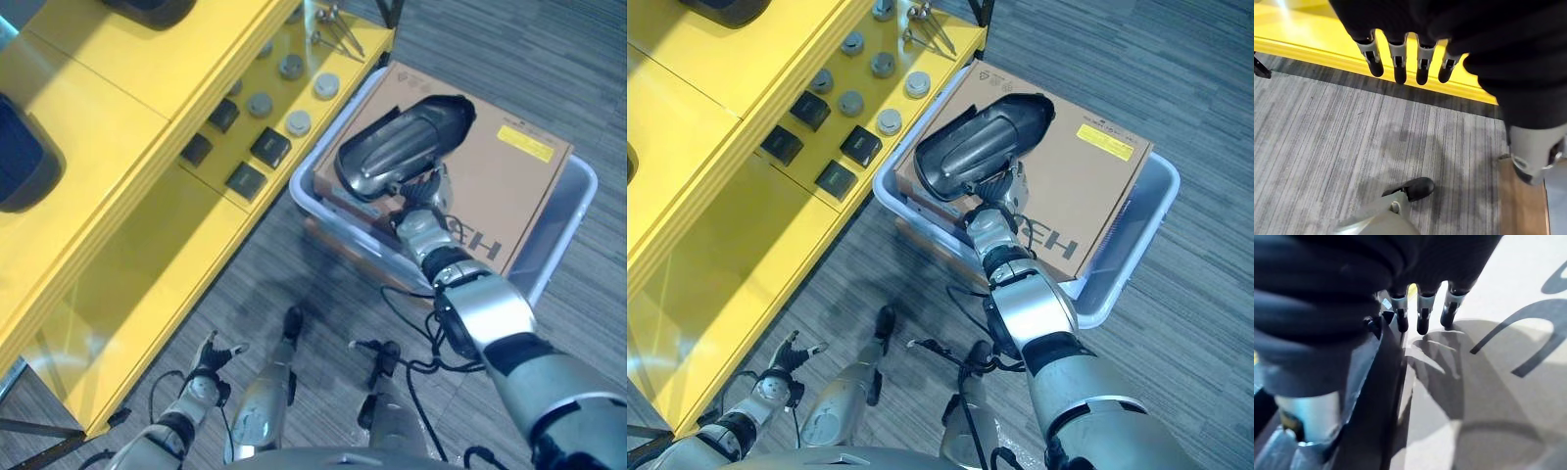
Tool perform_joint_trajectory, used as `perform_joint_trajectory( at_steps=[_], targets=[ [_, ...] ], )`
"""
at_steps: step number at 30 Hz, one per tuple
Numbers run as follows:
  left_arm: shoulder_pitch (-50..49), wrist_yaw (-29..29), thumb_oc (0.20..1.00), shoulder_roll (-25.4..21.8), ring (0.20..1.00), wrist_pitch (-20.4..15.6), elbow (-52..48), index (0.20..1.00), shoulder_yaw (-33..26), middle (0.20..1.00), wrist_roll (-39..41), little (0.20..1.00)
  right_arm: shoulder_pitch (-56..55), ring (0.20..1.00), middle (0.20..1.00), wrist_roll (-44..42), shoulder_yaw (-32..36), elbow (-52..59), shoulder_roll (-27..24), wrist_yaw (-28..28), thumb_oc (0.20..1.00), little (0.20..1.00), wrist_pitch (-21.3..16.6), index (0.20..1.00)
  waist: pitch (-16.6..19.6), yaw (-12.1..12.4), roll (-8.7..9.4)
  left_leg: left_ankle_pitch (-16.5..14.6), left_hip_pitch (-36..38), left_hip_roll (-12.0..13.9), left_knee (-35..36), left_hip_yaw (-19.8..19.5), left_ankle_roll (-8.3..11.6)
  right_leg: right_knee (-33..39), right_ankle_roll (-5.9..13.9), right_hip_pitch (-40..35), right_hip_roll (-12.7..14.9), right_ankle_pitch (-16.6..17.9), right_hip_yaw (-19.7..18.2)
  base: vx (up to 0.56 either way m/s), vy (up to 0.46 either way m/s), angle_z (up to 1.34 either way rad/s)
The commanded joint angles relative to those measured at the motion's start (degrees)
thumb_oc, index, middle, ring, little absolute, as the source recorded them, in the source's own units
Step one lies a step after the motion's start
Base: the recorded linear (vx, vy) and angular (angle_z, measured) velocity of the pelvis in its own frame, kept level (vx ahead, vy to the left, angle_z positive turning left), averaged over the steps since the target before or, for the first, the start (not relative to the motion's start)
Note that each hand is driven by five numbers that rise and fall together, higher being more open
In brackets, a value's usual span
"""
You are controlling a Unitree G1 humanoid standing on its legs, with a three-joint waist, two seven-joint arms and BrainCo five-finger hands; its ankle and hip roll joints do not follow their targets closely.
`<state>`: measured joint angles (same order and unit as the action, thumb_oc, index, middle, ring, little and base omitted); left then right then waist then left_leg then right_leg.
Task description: Move parts from the plastic box to the shelf.
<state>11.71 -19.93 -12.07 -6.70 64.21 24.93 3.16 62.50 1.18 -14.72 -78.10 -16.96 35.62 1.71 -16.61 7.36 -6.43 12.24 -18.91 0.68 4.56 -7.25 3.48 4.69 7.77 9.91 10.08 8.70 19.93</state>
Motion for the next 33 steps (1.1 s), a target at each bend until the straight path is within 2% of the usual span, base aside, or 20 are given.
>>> perform_joint_trajectory(
  at_steps=[1, 2, 3, 4, 9, 11, 12, 18, 20, 24, 27, 33],
  targets=[
    [3.5, -1.06, 1.0, -0.99, 1.0, -0.13, 2.77, 1.0, 1.68, 1.0, -1.46, 1.0, 3.41, 1.0, 1.0, -3.55, 0.01, -4.26, -0.39, -1.04, 1.0, 1.0, -0.04, 1.0, 0.91, 2.35, 1.48, -3.97, -0.46, -0.5, -1.54, 2.47, 1.94, -1.45, 3.33, -1.19, 4.58, -2.0, -4.81, 0.02, 0.003, 0.04],
    [3.54, -1.08, 1.0, -1.06, 1.0, -0.1, 2.69, 1.0, 1.83, 1.0, -1.54, 1.0, 3.5, 0.636, 0.636, -3.04, -0.52, -4.7, -0.53, -1.26, 0.636, 0.636, 0.22, 0.636, 0.96, 2.57, 1.42, -3.97, -0.47, -0.58, -1.52, 2.37, 1.94, -1.45, 3.34, -1.21, 4.63, -2.01, -4.67, 0.02, 0.005, 0.03],
    [3.63, -1.09, 1.0, -1.12, 1.0, -0.14, 2.66, 1.0, 1.95, 1.0, -1.62, 1.0, 3.77, 0.529, 0.529, -2.82, -0.74, -4.99, -0.68, -1.54, 0.529, 0.529, 0.31, 0.529, 1.01, 2.75, 1.36, -3.96, -0.49, -0.66, -1.48, 2.24, 1.92, -1.45, 3.37, -1.28, 4.67, -2.02, -4.5, 0.02, 0.001, 0.04],
    [3.57, -1.09, 1.0, -1.13, 1.0, -0.15, 2.48, 1.0, 2.03, 1.0, -1.63, 1.0, 3.83, 0.2, 0.2, -2.63, -0.93, -5.18, -0.9, -1.83, 0.2, 0.2, 0.5, 0.2, 1.07, 2.94, 1.27, -3.91, -0.48, -0.75, -1.47, 2.14, 1.94, -1.38, 3.4, -1.44, 4.72, -2.02, -4.3, 0.02, 0.002, 0.07],
    [3.22, -0.1, 1.0, -0.97, 1.0, -0.32, 1.54, 1.0, 3.18, 1.0, -1.93, 1.0, 4.04, 0.2, 0.2, 1.37, -3.01, -8.58, -3.82, -3.92, 0.2, 0.2, 2.92, 0.2, 1.57, 4.03, 0.43, -3.78, -0.78, -1.1, -1.42, 0.93, 1.92, -1.03, 3.6, -2.13, 4.97, -2.13, -3.29, 0.02, -0.006, 0.06],
    [2.44, 1.0, 1.0, -1.18, 1.0, -0.69, 0.11, 1.0, 4.15, 1.0, -2.23, 1.0, 3.33, 0.2, 0.2, 11.11, -8.24, -10.34, -7.62, -5.65, 0.2, 0.2, 5.87, 0.2, 1.88, 5.02, -0.21, -3.81, -0.89, -1.36, -1.32, -0.14, 2.07, -0.75, 3.79, -2.89, 5.05, -2.38, -2.33, 0.02, -0.022, 0.1],
    [2.46, 1.0, 1.0, -1.15, 1.0, -0.68, 0.11, 1.0, 4.14, 1.0, -2.23, 1.0, 3.35, 0.2, 0.2, 11.12, -8.26, -10.34, -7.66, -5.66, 0.2, 0.2, 5.87, 0.2, 2.0, 4.96, -0.24, -3.68, -1.12, -1.4, -1.34, -0.22, 2.03, -0.72, 3.81, -2.73, 5.07, -2.26, -2.26, 0.01, -0.006, 0.22],
    [1.5, 3.04, 1.0, -0.91, 1.0, -0.73, -0.1, 1.0, 4.59, 1.0, -3.16, 1.0, 0.31, 0.2, 0.2, 28.73, -16.09, -11.3, -16.32, -9.52, 0.2, 0.2, 9.95, 0.2, 2.6, 5.91, -0.77, -3.52, -1.74, -2.01, -1.22, -1.99, 2.17, -0.37, 4.13, -3.34, 5.08, -2.34, -0.49, 0.02, -0.01, 0.23],
    [1.35, 3.3, 1.0, -0.73, 1.0, -0.61, 0.05, 1.0, 4.6, 1.0, -3.14, 1.0, -0.06, 0.2, 0.2, 29.8, -16.61, -11.2, -17.21, -10.23, 0.2, 0.2, 9.98, 0.2, 2.65, 5.92, -0.72, -3.51, -1.79, -2.03, -1.18, -2.09, 2.18, -0.29, 4.18, -3.38, 5.08, -2.31, -0.41, 0.01, 0.0, 0.07],
    [0.99, 4.02, 1.0, -0.62, 1.0, -0.69, 0.76, 1.0, 3.96, 1.0, -3.16, 1.0, 0.47, 0.2, 0.2, 33.29, -19.48, -10.23, -23.65, -11.02, 0.2, 0.2, 9.62, 0.2, 2.81, 5.45, -0.28, -3.45, -1.98, -2.15, -1.09, -2.24, 2.27, -0.22, 4.25, -3.29, 5.13, -2.45, -0.55, 0.02, 0.0, 0.07],
    [0.84, 4.06, 1.0, -0.69, 1.0, -0.77, 0.89, 1.0, 3.59, 1.0, -2.92, 1.0, 1.33, 0.2, 0.2, 34.13, -20.78, -9.15, -25.91, -10.89, 0.2, 0.2, 9.09, 0.2, 2.83, 5.14, -0.12, -3.42, -1.85, -2.1, -0.98, -2.19, 2.28, -0.2, 4.25, -3.2, 5.11, -2.43, -0.72, 0.01, -0.001, 0.03],
    [1.37, 3.73, 1.0, -1.02, 1.0, -1.35, 1.57, 1.0, 1.49, 1.0, -2.24, 1.0, 4.33, 0.2, 0.2, 35.66, -24.68, -0.49, -29.55, -9.43, 0.2, 0.2, 5.81, 0.2, 2.31, 2.69, 1.28, -3.59, -0.99, -1.42, -0.94, -0.46, 2.45, -0.74, 3.91, -2.58, 4.68, -2.69, -2.97, 0.0, 0.0, -0.03]
  ],
)
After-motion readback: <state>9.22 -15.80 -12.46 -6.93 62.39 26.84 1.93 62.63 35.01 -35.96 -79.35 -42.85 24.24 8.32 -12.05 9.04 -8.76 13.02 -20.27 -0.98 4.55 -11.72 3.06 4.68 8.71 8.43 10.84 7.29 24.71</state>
